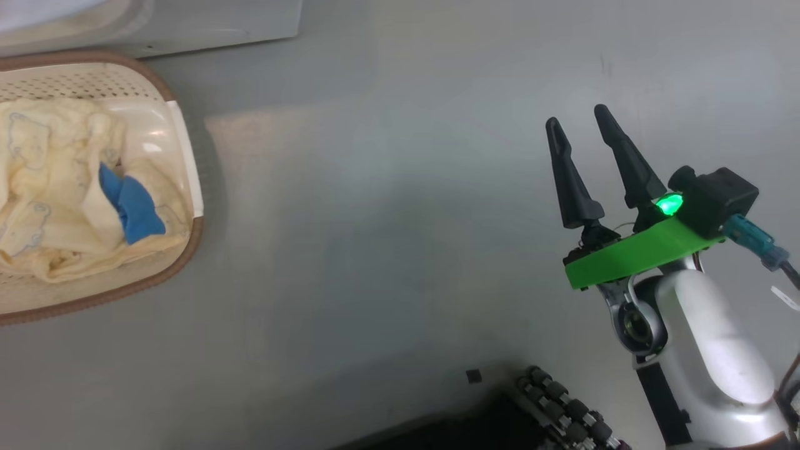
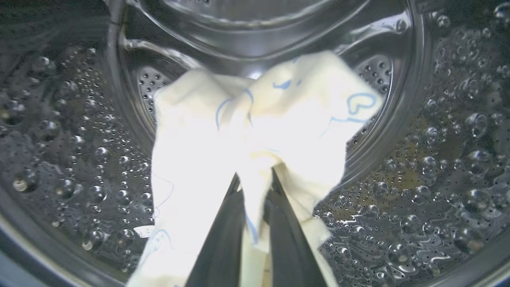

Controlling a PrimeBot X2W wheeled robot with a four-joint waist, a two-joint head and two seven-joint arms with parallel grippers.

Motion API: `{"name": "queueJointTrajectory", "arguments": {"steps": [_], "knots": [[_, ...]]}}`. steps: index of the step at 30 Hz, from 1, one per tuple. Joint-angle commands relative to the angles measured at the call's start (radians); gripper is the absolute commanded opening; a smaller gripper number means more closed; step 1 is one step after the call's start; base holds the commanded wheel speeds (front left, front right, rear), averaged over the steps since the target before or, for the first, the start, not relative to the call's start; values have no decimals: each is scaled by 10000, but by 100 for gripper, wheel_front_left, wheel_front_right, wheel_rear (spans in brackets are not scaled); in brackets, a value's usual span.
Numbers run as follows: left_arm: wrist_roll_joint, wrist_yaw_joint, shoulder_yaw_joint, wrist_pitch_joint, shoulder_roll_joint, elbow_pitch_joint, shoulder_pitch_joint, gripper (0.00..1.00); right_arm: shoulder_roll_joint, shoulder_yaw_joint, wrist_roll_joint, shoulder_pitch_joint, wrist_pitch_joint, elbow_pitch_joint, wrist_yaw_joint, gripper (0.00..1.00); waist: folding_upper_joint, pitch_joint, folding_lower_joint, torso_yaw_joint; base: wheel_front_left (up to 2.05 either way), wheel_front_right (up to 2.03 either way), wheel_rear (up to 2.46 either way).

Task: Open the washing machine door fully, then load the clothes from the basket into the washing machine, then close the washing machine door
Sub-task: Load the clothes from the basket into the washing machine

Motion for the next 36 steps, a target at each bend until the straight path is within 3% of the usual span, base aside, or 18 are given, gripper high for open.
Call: {"name": "queueJointTrajectory", "arguments": {"steps": [1, 6, 15, 24, 36], "knots": [[169, -94, 8, 118, 768, -136, -493, 0, 28, 259, 160, 39, -65, -281, 2, 100, 1, 388, -3, -425, 0, 0, 0], [252, -151, -213, -55, 966, 412, -1545, 0, 33, 475, 593, -98, -65, -341, 2, 100, 1, 606, -3, -702, 0, 0, 0], [549, -162, -396, -1390, 941, 1589, -3181, 0, 36, 605, 861, -124, -66, -317, 2, 100, 1, 711, -3, -906, 0, 0, 0], [496, -199, -921, -1087, 877, 3227, -3035, 0, 37, 673, 892, -166, -66, -353, 2, 100, 1, 731, -3, -829, 0, 0, 0], [337, -218, -1360, -995, 931, 4399, -2903, 0, 37, 736, 852, -134, -66, -344, 2, 100, 1, 774, -3, -882, 0, 0, 0]]}}
